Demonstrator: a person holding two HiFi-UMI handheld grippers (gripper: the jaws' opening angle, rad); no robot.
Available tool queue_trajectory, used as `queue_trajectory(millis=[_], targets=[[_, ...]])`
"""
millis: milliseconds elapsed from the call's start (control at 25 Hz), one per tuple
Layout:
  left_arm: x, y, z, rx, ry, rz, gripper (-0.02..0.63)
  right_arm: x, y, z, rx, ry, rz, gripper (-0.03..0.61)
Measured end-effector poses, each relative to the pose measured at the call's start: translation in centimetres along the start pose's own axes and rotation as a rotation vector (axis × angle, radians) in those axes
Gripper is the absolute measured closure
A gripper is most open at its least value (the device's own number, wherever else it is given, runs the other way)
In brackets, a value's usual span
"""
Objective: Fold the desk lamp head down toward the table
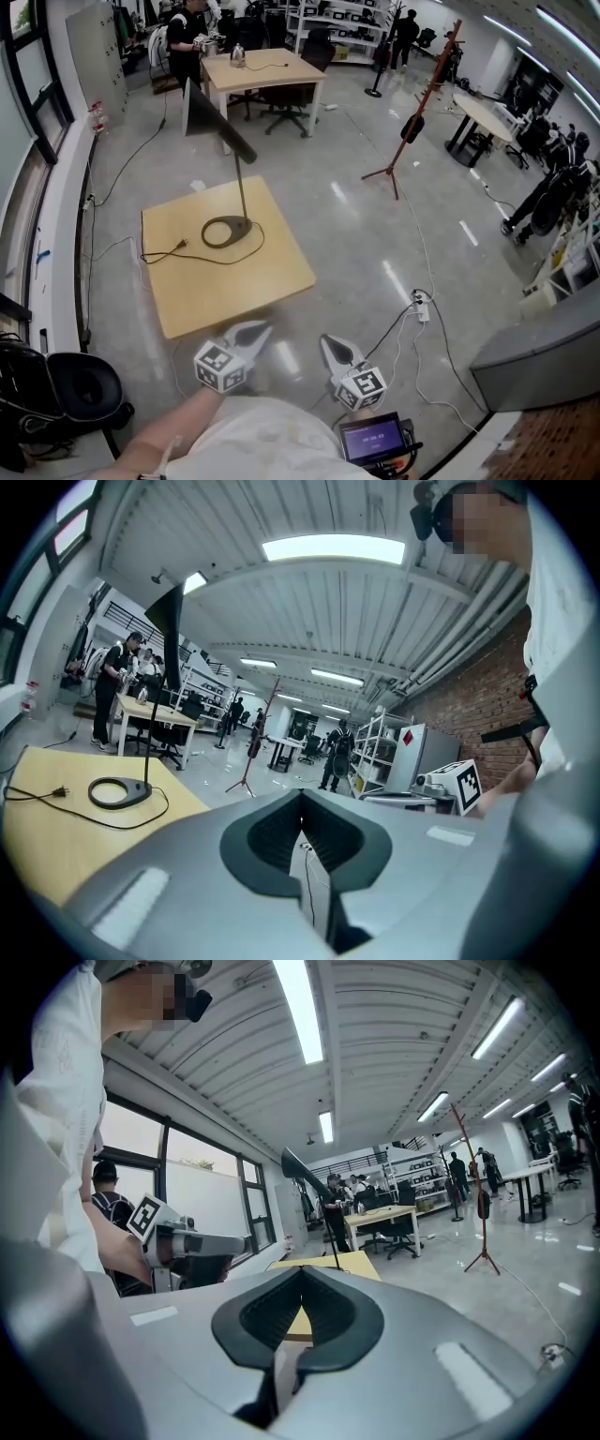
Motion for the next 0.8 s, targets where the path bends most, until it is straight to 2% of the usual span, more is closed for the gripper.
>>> queue_trajectory(millis=[480,800], targets=[[5.3,-2.8,-4.8,-0.014,0.048,-0.039,0.612,-3.2,-2.0,-5.5,-0.017,0.033,0.013,0.565],[9.9,-4.0,-5.6,-0.035,0.022,-0.03,0.612,-4.3,-3.1,-10.7,-0.014,0.014,0.037,0.565]])
Point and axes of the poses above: the fingertips, and each gripper's own axes: z backward along the fingers, x to its left, y out of its underside, the point moved 10 cm from there along z, backward along the fingers, and after that the axes turned 5 degrees about -x, right-handed, at the moved point
